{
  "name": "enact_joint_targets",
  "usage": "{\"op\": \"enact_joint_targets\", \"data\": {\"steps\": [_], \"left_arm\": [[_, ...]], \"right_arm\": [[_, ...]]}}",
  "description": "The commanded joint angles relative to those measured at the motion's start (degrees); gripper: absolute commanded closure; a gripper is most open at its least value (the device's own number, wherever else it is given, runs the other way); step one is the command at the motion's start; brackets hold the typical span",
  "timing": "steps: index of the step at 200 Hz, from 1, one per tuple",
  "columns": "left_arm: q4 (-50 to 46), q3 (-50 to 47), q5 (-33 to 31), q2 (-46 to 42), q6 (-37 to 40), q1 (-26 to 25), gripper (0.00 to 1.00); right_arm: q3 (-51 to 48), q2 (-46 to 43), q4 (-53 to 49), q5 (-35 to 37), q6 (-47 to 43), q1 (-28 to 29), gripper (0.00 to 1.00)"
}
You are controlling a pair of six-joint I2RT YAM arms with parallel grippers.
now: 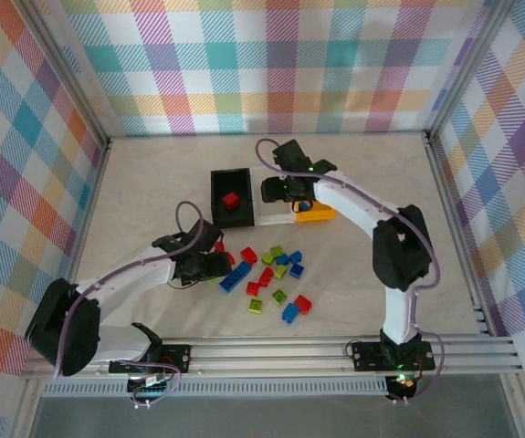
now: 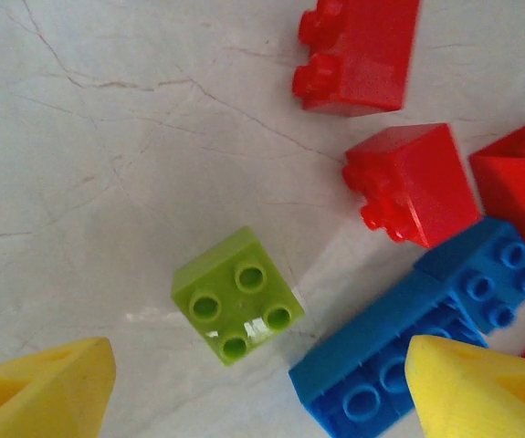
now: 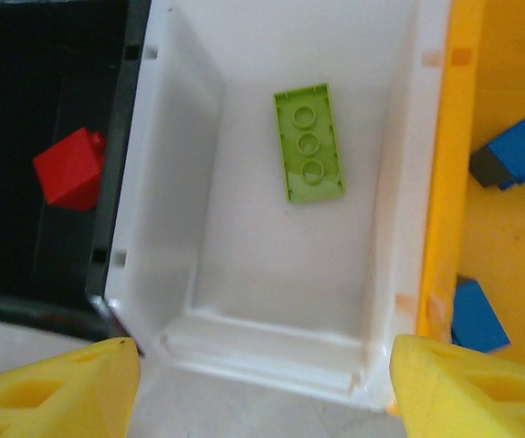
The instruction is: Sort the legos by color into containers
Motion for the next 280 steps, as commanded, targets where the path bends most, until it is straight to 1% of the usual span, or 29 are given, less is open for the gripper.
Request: {"op": "enact_joint_targets", "data": {"steps": [1,17,47,69,115,125,143,164,195,236,259,280], "left_arm": [[3.67,0.11,0.38,2.88,-1.91,0.53,0.16],[3.41,0.88,-1.12,5.56,-2.54,0.6,0.19],[2.74,0.59,-3.28,8.01,-3.28,0.82,0.31],[2.79,-0.16,-3.42,7.89,-3.35,0.82,0.39],[1.12,-0.45,-4.04,5.5,-3.39,0.82,0.64],[0.31,0.08,-4.18,4.87,-3.4,0.82,0.67],[-1.06,2.71,-2.85,3.37,-2.57,0.82,0.67],[-2.87,11.05,-0.92,4.46,-0.44,0.67,0.69],[-3.36,27.35,-0.08,12.58,2.48,0.47,0.71],[-4.54,49.63,0.59,30.38,5.25,-0.3,0.73],[-7.71,61.49,0.04,40.2,6.26,-0.76,0.73],[-10.75,69.96,-0.81,47.78,6.48,-0.76,0.74]], "right_arm": [[-4.93,-4.63,3.99,-1.86,1.21,0.5,0.27],[-7.84,-7.41,4.96,-1.8,1.42,0.51,0.27],[-11.6,-11.23,6.53,-1.78,1.79,0.48,0.27],[-12.91,-12.59,7.06,-1.47,1.7,0.46,0.27],[-13.65,-13.03,7.48,-1.2,1.88,0.46,0.27],[-13.9,-13.11,7.53,-1.17,2.03,0.46,0.27],[-14.79,-14.0,7.5,-0.66,2.4,0.38,0.27],[-17.52,-15.91,8.01,-0.08,2.99,0.07,0.27],[-24.17,-20.07,9.0,0.27,4.67,-0.79,0.27],[-32.18,-26.07,8.63,0.6,5.93,-2.07,0.27],[-35.34,-29.02,8.43,0.44,6.43,-2.71,0.26],[-37.39,-31.32,8.25,0.26,6.77,-3.18,0.26]]}}
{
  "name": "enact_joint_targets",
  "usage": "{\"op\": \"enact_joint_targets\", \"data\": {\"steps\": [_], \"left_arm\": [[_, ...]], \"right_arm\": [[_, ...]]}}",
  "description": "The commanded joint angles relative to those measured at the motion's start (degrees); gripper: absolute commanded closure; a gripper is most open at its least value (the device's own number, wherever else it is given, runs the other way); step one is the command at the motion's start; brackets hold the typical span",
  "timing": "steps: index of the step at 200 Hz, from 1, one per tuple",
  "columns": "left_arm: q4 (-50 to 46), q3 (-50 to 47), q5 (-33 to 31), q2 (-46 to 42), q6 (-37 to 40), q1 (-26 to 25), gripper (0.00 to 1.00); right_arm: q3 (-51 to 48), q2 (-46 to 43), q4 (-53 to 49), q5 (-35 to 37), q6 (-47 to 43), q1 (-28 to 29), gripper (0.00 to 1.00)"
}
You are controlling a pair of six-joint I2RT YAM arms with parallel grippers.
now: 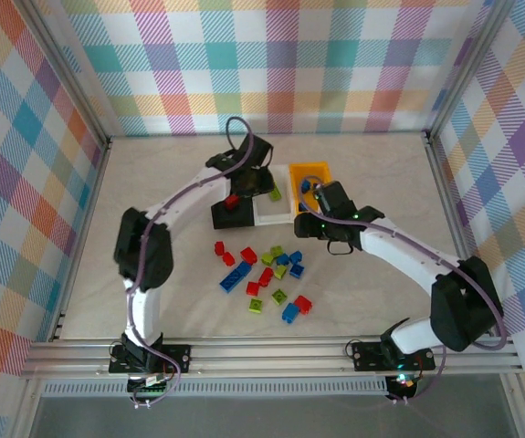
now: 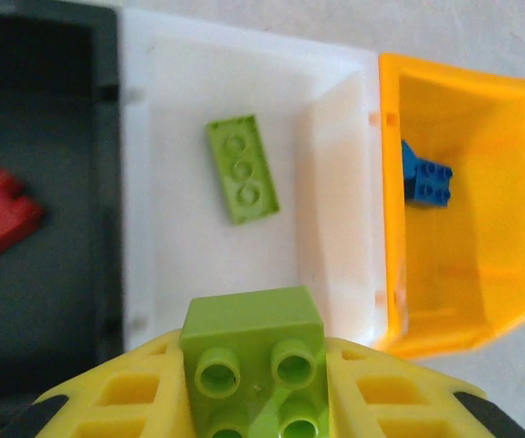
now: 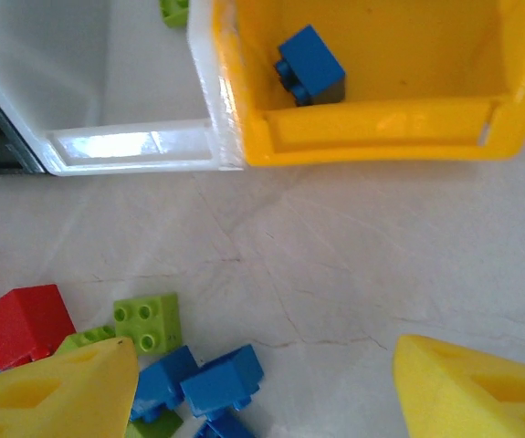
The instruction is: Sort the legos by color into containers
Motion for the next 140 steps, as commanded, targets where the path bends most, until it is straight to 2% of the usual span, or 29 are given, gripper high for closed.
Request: {"op": "enact_joint_targets", "data": {"steps": [1,52,60,70,83,93,121,140], "left_arm": [[-6.72,7.94,-0.81,6.45,1.84,-0.54,0.74],[-9.73,20.17,-0.93,15.8,1.68,-0.89,0.72],[-10.13,21.25,-0.71,16.33,1.73,-0.89,0.64],[-10.47,21.93,-0.48,16.45,1.74,-0.94,0.46],[-10.2,21.88,-0.12,15.31,1.79,-1.03,0.28],[-9.78,21.59,0.2,13.92,1.94,-1.24,0.18],[-7.67,18.52,1.01,7.34,2.45,-2.48,0.0],[-4.63,12.11,0.97,-0.12,2.99,-3.76,0.0]], "right_arm": [[-1.96,-3.03,0.4,0.25,1.28,-0.56,0.26],[-3.26,-5.43,0.21,0.03,1.36,-1.23,0.25],[-3.14,-5.54,0.12,-0.17,1.4,-1.22,0.25],[-3.1,-5.6,0.16,-0.36,1.45,-1.24,0.23],[-3.1,-5.78,0.37,-0.78,1.56,-1.35,0.2],[-3.1,-5.96,0.51,-1.07,1.47,-1.36,0.18],[-2.84,-5.78,0.97,-2.47,1.25,-1.51,0.15],[-1.99,-4.85,0.93,-4.64,0.62,-1.49,0.15]]}}
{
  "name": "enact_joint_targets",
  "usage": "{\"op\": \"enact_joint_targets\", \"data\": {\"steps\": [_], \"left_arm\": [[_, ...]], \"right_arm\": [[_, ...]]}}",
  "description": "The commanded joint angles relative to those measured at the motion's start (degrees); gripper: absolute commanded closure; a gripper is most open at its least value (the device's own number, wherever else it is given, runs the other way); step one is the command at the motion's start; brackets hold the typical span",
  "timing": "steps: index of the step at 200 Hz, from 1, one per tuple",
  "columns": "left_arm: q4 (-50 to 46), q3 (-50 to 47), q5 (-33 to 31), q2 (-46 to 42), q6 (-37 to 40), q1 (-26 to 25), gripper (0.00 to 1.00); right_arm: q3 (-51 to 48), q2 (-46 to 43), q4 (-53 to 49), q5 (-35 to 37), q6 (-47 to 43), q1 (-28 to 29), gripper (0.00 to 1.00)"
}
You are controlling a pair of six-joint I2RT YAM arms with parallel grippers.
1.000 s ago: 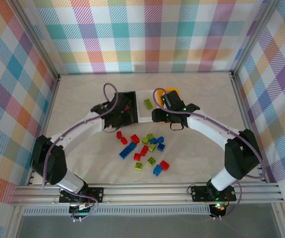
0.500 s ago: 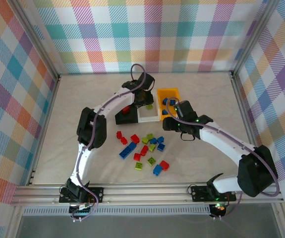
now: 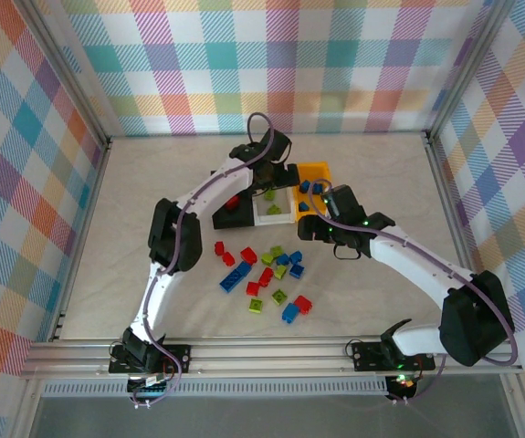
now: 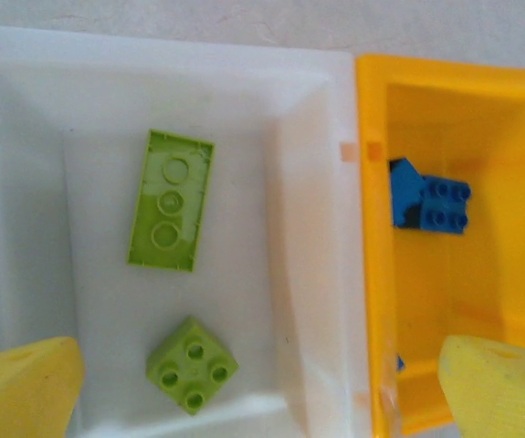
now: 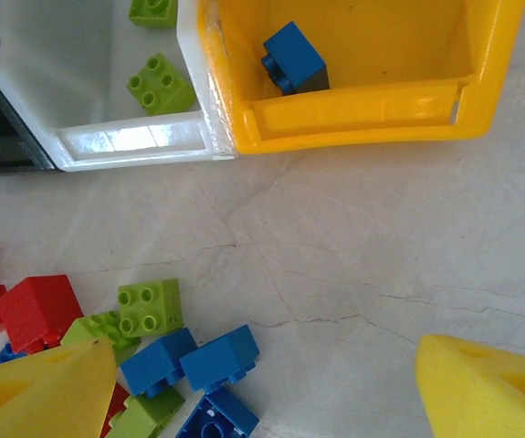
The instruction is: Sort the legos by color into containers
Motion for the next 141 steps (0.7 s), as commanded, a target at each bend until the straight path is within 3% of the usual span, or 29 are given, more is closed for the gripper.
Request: {"op": "enact_joint_targets", "data": {"steps": [1,50,88,114,141], "left_arm": [[3.46,-5.4,0.79,-12.53,1.37,-2.09,0.0],[12.9,-37.88,-2.19,-39.27,-0.29,-3.32,0.0],[14.34,-63.1,-6.39,-57.93,-4.3,-3.34,0.0],[11.58,-73.27,-8.45,-65.37,-7.63,-3.39,0.0],[10.16,-78.91,-9.71,-70.31,-9.69,-3.3,0.0]], "right_arm": [[0.72,-0.47,0.86,-3.22,-0.27,-0.42,0.15],[1.42,2.84,0.76,-7.85,-2.33,1.76,0.19],[1.7,7.05,-1.28,-8.36,-3.08,5.83,0.18],[0.88,8.94,-2.6,-5.49,-2.01,7.62,0.2],[-0.98,9.68,-4.32,-3.63,-1.93,8.97,0.3]]}}
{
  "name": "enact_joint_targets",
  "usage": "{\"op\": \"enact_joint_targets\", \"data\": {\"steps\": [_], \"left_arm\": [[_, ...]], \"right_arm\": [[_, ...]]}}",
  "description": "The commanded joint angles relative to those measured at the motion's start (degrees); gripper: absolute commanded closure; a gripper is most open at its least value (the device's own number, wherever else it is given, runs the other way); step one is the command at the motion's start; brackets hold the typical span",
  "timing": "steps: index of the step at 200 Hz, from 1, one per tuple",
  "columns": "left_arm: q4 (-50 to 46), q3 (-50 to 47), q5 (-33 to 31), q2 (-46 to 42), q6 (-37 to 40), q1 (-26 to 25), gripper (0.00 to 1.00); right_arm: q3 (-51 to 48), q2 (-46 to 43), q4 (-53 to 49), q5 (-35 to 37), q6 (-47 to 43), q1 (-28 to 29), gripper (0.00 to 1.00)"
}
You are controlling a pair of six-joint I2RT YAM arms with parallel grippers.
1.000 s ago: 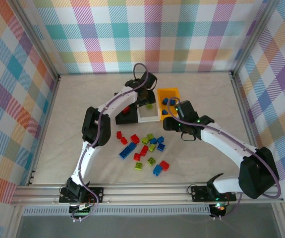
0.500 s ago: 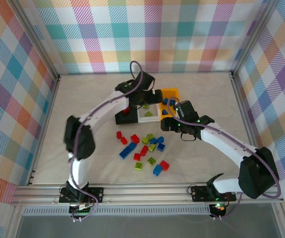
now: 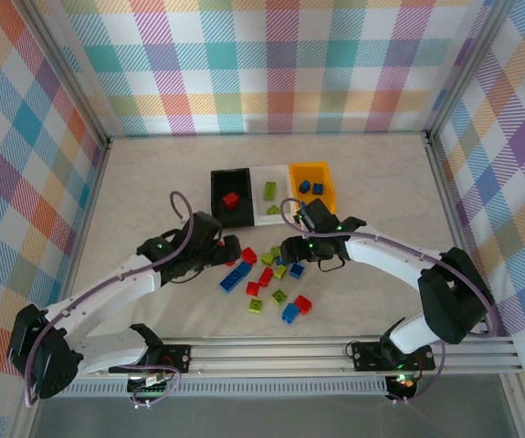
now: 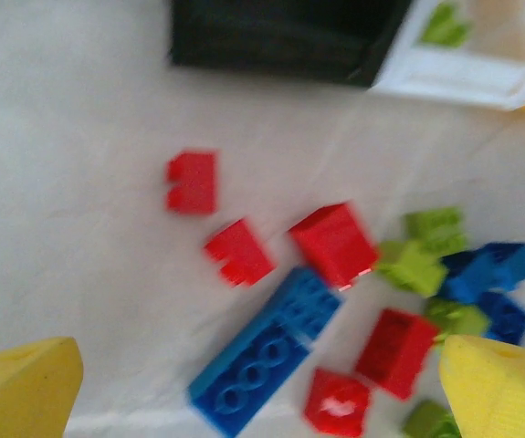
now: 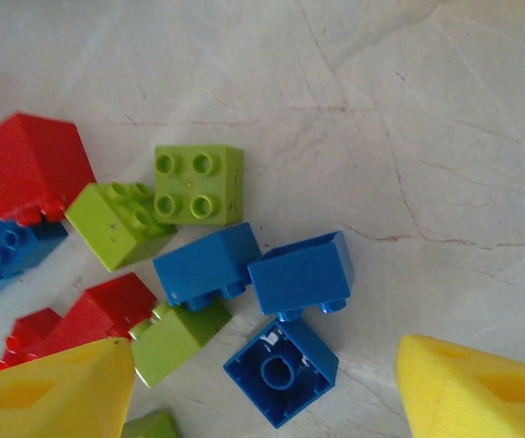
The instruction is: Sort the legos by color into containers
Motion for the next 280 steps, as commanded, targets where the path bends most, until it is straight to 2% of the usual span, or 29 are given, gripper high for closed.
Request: {"op": "enact_joint_targets", "data": {"steps": [1,20,63,103,149,210,280], "left_arm": [[-1.35,-3.04,-2.92,-4.69,-3.38,0.2,0.0],[-1.66,-3.88,-3.62,-5.73,-3.74,0.31,0.0],[-1.08,-3.05,-3.8,-3.23,-3.59,0.66,0.0],[-0.93,-3.06,-3.08,-1.77,-3.38,1.01,0.0],[-1.64,-3.15,-2.88,-2.15,-3.08,1.67,0.0],[-0.96,-3.33,-1.92,-1.83,-2.91,2.16,0.0],[-1.32,-2.74,-1.3,-1.52,-2.4,2.24,0.0]], "right_arm": [[-1.14,0.54,-2.59,2.05,-0.02,1.03,0.3],[-2.96,1.0,-2.88,1.69,0.3,1.63,0.3],[-3.72,4.96,-0.48,1.56,1.12,3.57,0.21],[-1.4,8.74,0.5,3.55,0.9,5.21,0.22],[0.53,10.88,-0.61,5.22,0.62,5.75,0.32],[-1.07,8.8,1.52,5.03,0.59,6.35,0.46],[-2.26,4.42,0.38,6.48,0.54,6.33,0.55]]}}
